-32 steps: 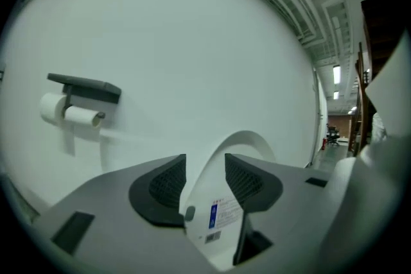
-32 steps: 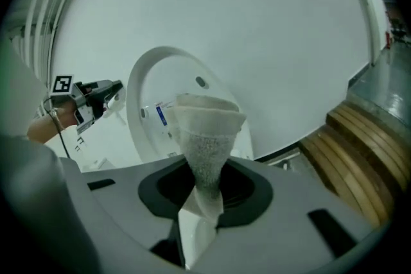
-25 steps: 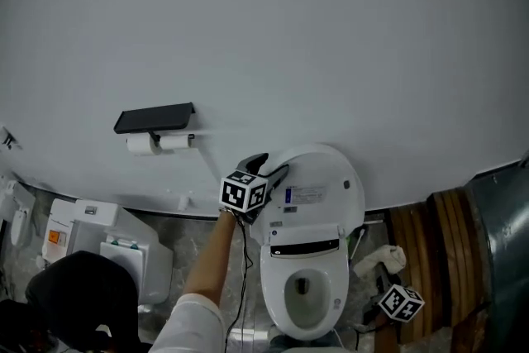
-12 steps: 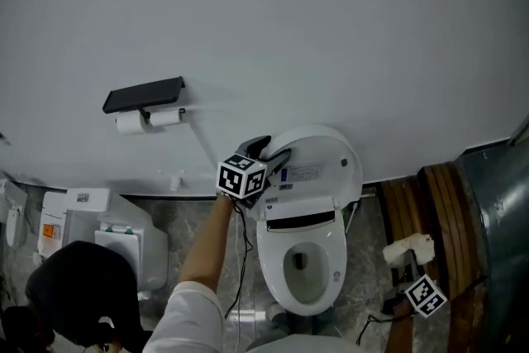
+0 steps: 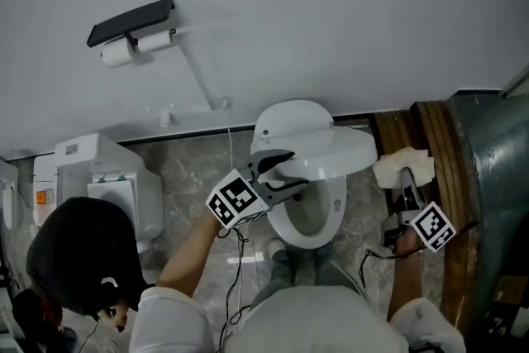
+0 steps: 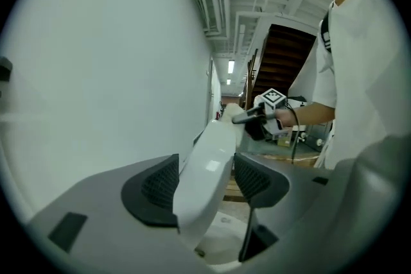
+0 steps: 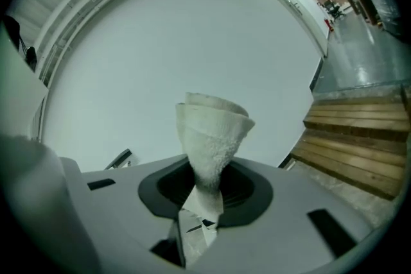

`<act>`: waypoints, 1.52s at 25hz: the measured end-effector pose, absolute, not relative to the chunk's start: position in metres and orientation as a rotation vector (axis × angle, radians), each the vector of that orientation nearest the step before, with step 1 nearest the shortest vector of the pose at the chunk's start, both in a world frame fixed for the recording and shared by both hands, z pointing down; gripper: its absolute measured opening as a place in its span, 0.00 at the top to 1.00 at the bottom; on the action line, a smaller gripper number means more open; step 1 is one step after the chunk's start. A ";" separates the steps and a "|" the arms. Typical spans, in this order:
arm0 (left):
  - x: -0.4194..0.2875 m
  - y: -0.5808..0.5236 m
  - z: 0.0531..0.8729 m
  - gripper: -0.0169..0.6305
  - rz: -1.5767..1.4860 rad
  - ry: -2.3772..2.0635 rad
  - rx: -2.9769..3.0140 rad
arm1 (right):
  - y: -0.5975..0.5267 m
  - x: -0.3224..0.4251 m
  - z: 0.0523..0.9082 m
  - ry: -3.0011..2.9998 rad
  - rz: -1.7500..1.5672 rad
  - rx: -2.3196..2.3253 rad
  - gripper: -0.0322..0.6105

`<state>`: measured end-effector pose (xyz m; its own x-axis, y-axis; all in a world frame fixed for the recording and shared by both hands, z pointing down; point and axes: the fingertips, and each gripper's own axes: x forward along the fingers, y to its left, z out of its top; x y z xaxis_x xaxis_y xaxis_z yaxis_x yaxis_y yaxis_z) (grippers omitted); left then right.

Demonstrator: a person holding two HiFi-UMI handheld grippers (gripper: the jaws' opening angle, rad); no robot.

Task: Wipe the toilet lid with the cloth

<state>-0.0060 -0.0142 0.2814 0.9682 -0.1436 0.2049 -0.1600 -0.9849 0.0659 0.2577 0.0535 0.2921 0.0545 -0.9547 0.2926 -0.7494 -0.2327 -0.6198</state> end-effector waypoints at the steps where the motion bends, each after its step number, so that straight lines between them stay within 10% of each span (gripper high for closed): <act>1: -0.006 0.006 0.293 0.54 0.318 -0.203 3.026 | 0.058 0.254 0.294 1.727 -0.971 -2.045 0.81; 38: 0.010 0.223 0.721 0.56 0.824 -0.378 2.411 | 0.086 0.170 0.621 2.227 -1.820 -1.585 0.81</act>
